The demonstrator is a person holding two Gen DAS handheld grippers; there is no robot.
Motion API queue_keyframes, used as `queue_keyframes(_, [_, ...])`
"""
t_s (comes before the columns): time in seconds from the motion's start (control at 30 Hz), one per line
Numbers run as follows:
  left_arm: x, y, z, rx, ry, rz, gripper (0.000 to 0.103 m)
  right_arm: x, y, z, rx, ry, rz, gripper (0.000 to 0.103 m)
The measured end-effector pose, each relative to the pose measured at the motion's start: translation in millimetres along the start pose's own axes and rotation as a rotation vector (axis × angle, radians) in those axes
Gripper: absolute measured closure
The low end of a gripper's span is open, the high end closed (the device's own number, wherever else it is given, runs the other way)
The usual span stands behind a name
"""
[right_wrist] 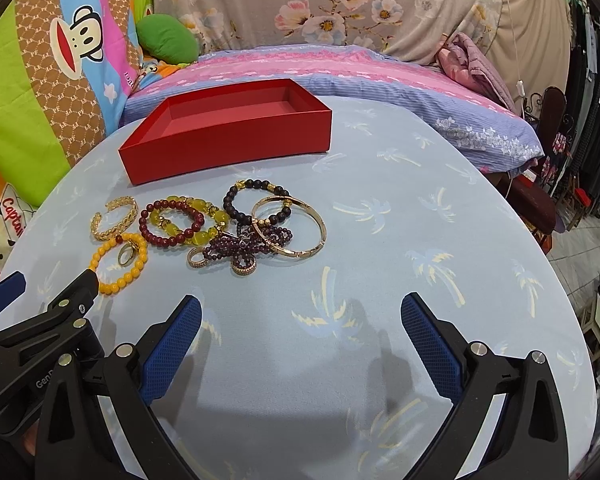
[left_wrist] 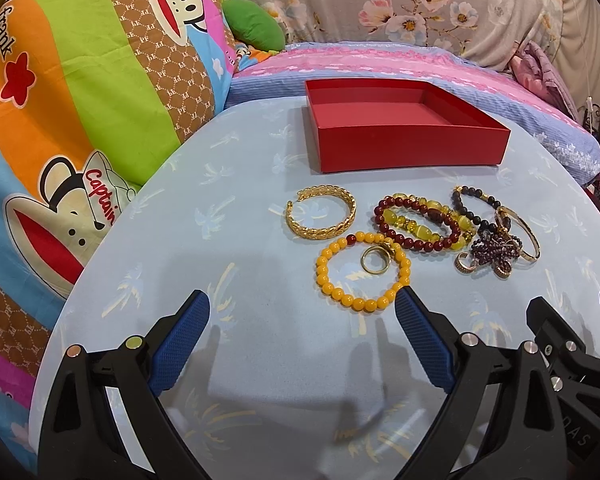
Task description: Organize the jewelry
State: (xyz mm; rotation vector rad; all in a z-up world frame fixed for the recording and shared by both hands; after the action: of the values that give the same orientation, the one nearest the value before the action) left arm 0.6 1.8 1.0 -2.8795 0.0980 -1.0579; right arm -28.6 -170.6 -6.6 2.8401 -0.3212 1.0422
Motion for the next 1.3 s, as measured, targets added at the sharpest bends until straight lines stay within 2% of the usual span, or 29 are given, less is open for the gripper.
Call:
queue_keyframes(0.13, [0, 0, 2, -0.025, -0.014, -0.02, 0.014, -1, 0, 0, 0.0, -0.005, 0.001, 0.006])
queue_keyframes(0.43, [0, 0, 1, -0.029, 0.0, -0.024, 0.014, -1, 1, 1, 0.0, -0.008, 0.004, 0.006])
queue_keyframes(0.67, [-1, 6, 5, -0.03, -0.049, -0.006, 0.013, -2, 3, 3, -0.007, -0.018, 0.014, 0.006])
queue_keyframes(0.8, [-2, 2, 5, -0.054, -0.097, -0.01, 0.011, -3, 5, 3, -0.001, -0.023, 0.015, 0.006])
queue_keyframes(0.9, [-1, -3, 3, -0.078, -0.099, -0.024, 0.011, -3, 6, 3, 0.01, -0.027, 0.015, 0.006])
queue_keyframes(1.07, [16, -12, 4, -0.108, -0.079, -0.042, 0.01, 0, 9, 4, 0.028, -0.035, 0.029, 0.006])
queue_keyframes(1.3, [46, -16, 35, -0.081, -0.09, -0.05, 0.011, 11, 10, 9, 0.038, -0.042, 0.039, 0.006])
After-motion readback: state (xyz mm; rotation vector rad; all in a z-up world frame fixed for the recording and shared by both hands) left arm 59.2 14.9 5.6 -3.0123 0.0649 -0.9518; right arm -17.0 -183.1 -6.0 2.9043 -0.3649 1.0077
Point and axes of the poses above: each gripper's, at about its wrist camera, not at the fingertips, and z roughly the way its jaws point, y to its right, x to its top, the point moved 1 cm from there along z, roughly the way its jaws point, and after that the axes turned 4 degrees about -y, right-handed, at the moved point
